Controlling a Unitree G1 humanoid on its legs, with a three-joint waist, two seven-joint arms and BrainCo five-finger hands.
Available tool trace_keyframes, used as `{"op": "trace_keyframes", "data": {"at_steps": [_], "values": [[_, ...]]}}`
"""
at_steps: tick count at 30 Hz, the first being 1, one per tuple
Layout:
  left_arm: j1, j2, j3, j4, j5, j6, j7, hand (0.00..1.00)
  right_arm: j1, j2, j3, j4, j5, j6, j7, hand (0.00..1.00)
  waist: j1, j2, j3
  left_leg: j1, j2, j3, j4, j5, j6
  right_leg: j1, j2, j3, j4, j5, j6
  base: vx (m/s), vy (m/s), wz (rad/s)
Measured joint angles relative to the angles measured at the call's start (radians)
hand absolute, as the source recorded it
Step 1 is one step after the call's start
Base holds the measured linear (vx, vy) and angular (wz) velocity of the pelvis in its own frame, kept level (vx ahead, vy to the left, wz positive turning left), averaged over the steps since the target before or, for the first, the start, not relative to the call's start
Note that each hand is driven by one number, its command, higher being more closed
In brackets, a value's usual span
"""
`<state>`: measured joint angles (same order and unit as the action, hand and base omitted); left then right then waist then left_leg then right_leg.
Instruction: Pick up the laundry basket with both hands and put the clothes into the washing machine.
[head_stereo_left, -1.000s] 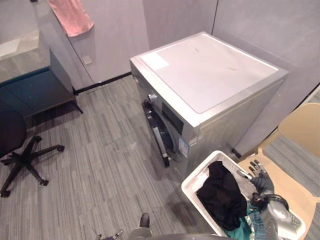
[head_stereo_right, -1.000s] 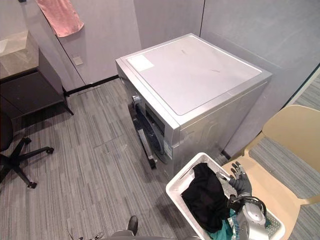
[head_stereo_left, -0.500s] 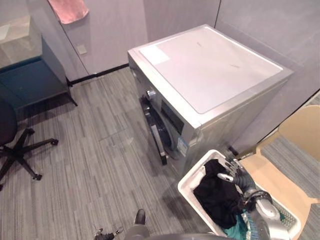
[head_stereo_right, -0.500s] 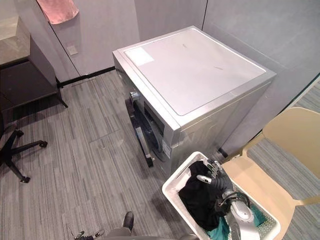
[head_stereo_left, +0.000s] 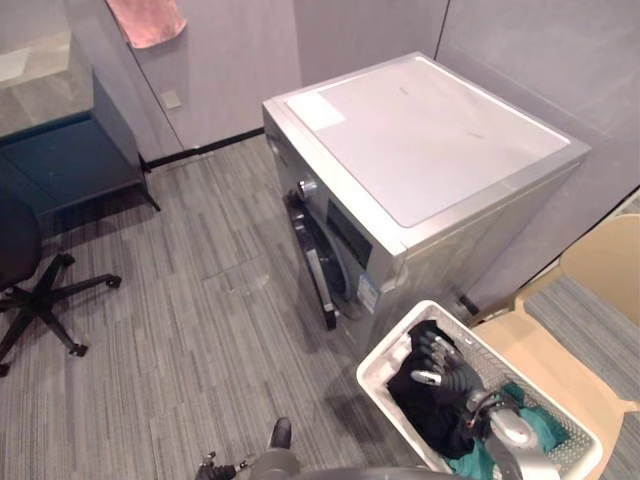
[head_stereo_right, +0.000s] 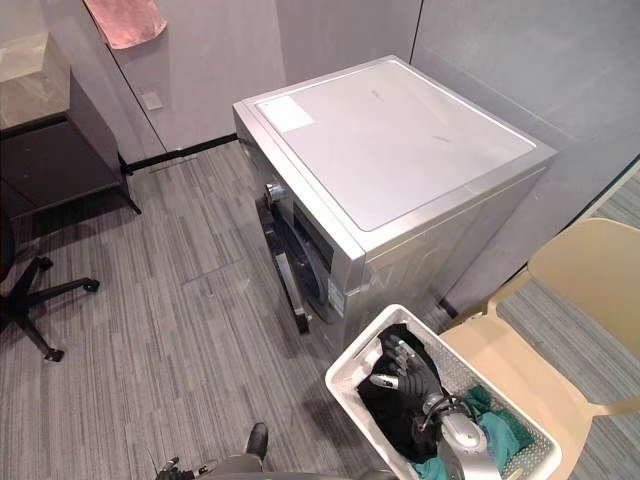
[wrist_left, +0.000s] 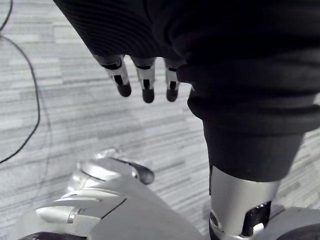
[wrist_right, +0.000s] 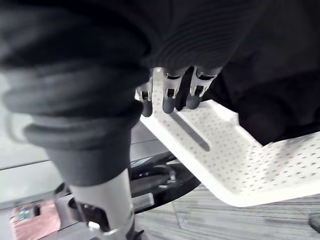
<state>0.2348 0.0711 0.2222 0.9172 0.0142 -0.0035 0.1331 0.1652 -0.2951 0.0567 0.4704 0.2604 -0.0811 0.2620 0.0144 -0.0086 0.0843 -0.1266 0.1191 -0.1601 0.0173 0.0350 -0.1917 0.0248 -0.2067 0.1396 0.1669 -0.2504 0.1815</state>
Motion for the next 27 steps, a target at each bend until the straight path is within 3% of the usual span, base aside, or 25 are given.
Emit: {"op": "trace_keyframes", "data": {"at_steps": [4, 7, 14, 15, 16, 20, 27], "values": [[0.0, 0.006, -0.025, 0.0, 0.0, -0.005, -0.001, 0.0, -0.083, -0.009, -0.016, 0.183, -0.045, 0.005, -0.029, 0.0, 0.002, 0.009, 0.005, 0.0, 0.0, -0.004, 0.0, 0.0, 0.0, 0.008, 0.0, -0.004, -0.013, 0.008, 0.001, 0.0, 0.001, 0.02], [0.0, 0.006, -0.037, 0.0, -0.002, -0.005, 0.0, 0.0, -0.208, -0.012, -0.139, 0.375, -0.063, 0.023, -0.113, 0.0, 0.004, 0.028, 0.018, -0.004, -0.004, -0.009, 0.0, 0.002, 0.002, 0.008, -0.002, -0.009, -0.016, 0.011, 0.002, 0.0, 0.006, 0.06], [0.0, 0.006, -0.064, -0.004, -0.042, -0.009, 0.007, 0.0, -0.417, -0.082, -0.347, 0.611, 0.063, 0.067, -0.299, 0.0, 0.027, 0.096, 0.073, -0.056, -0.019, -0.056, 0.027, 0.014, 0.005, 0.001, -0.005, -0.055, -0.007, 0.011, 0.002, 0.0, 0.008, 0.19], [0.001, 0.004, -0.064, -0.004, -0.044, -0.009, 0.01, 0.0, -0.432, -0.086, -0.366, 0.612, 0.065, 0.07, -0.311, 0.0, 0.03, 0.105, 0.078, -0.061, -0.019, -0.056, 0.03, 0.014, 0.005, -0.005, -0.005, -0.055, -0.003, 0.011, 0.002, -0.03, 0.018, 0.04], [0.005, -0.004, -0.064, -0.004, -0.054, -0.009, 0.025, 0.0, -0.486, -0.095, -0.405, 0.611, 0.084, 0.075, -0.35, 0.0, 0.034, 0.13, 0.09, -0.087, -0.022, -0.056, 0.036, 0.017, 0.01, -0.035, -0.006, -0.053, 0.016, 0.009, 0.005, -0.03, 0.017, 0.02], [0.004, -0.021, -0.076, -0.007, -0.084, -0.015, 0.049, 0.0, -0.532, -0.099, -0.488, 0.57, 0.151, 0.082, -0.442, 0.0, 0.059, 0.161, 0.109, -0.11, -0.029, -0.049, 0.034, 0.027, 0.01, -0.077, -0.014, -0.046, 0.063, -0.008, 0.013, -0.01, 0.007, 0.02], [0.017, -0.054, -0.085, -0.035, -0.096, -0.017, 0.09, 0.0, -0.574, -0.102, -0.702, 0.447, 0.306, 0.081, -0.591, 0.0, 0.058, 0.171, 0.132, -0.114, -0.05, -0.018, 0.022, 0.029, 0.013, -0.135, -0.042, -0.027, 0.146, -0.057, 0.022, 0.0, -0.011, -0.03]]}}
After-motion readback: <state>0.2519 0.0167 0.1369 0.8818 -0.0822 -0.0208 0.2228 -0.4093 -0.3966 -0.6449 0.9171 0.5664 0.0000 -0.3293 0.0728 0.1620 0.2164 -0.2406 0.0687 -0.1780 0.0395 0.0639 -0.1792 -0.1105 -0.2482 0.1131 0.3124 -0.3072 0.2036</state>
